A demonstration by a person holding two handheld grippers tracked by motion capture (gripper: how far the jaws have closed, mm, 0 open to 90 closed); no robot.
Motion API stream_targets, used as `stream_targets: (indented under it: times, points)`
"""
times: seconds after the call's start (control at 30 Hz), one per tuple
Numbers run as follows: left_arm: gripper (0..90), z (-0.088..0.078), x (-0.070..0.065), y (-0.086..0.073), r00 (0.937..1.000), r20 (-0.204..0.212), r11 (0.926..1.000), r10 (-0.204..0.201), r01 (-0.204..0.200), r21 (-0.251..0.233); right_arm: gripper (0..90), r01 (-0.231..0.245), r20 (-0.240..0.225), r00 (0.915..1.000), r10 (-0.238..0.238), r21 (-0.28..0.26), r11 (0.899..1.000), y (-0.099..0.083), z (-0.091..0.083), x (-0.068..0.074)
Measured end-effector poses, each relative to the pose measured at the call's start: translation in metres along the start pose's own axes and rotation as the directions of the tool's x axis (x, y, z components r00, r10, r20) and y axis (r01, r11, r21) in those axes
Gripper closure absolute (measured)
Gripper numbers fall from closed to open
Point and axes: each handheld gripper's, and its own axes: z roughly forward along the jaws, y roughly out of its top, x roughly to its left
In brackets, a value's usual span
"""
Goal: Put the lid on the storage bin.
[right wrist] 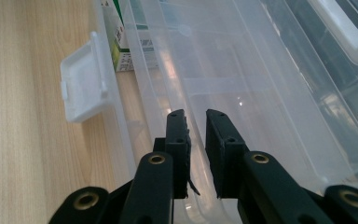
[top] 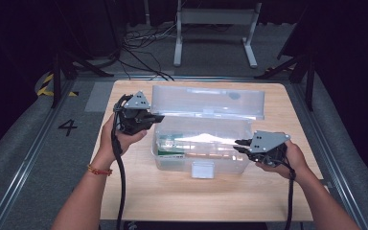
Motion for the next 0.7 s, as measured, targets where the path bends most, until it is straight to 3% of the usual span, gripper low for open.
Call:
stream_targets:
  times: [0.3, 0.7]
  points:
    - [90.0, 0.002, -0.010, -0.012, 0.9997, 0.015, 0.9994, 0.021, -0.022, 0.028, 81.2, -0.068, 0.023, 0.9973, 0.069, -0.025, 0.997, -0.025, -0.016, 0.003]
    - [90.0, 0.004, -0.019, -0.027, 0.9987, 0.011, 0.9969, 0.049, -0.049, 0.061, 83.1, -0.087, 0.038, 0.9953, 0.088, -0.043, 0.995, -0.034, -0.028, 0.006]
